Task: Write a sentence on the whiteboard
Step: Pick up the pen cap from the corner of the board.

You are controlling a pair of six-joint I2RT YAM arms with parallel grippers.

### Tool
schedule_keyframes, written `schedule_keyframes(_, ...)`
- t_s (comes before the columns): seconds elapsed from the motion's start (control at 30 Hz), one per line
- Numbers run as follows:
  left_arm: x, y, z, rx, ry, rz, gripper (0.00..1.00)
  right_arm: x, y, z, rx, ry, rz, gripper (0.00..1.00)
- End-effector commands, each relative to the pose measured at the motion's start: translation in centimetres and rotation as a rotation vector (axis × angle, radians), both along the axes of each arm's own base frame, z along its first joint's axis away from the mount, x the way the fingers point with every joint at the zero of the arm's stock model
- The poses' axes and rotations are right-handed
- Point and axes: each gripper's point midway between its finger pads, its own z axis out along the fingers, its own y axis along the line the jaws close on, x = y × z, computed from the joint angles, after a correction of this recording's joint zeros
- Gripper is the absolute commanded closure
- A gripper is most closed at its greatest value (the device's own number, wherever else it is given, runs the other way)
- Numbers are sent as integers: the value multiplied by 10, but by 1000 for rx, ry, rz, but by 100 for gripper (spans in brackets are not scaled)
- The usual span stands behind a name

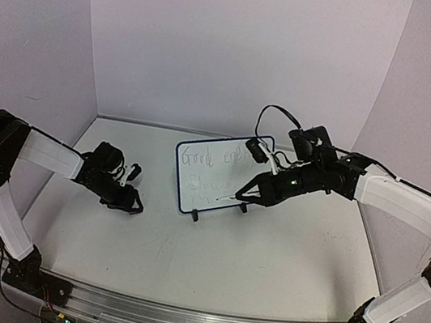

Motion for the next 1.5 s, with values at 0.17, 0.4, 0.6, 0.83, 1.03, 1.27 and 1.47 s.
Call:
schedule_keyframes(0.17,-22,-4,-6,37,33,2,61,1,-1,13,27,-43,-8,100)
schedule_keyframes(0.4,-31,7,-13,132,45,88,69,0,-3,14,27,-51,-10,100)
schedule_keyframes(0.6,-25,17,-13,183,27,155,73,1,-3,15,29,-56,-10,100)
schedule_keyframes(0.83,-26,8,-14,182,36,121,75,1,-5,15,26,-63,-19,100)
schedule_keyframes(1.03,-38,-2,-18,178,57,71,78,1,-4,14,24,-65,-19,100)
schedule_keyframes(1.27,-40,6,-23,228,63,104,80,2,-5,14,23,-68,-23,100)
schedule_keyframes(1.47,-41,14,-31,291,76,128,86,3,-6,16,23,-76,-31,100)
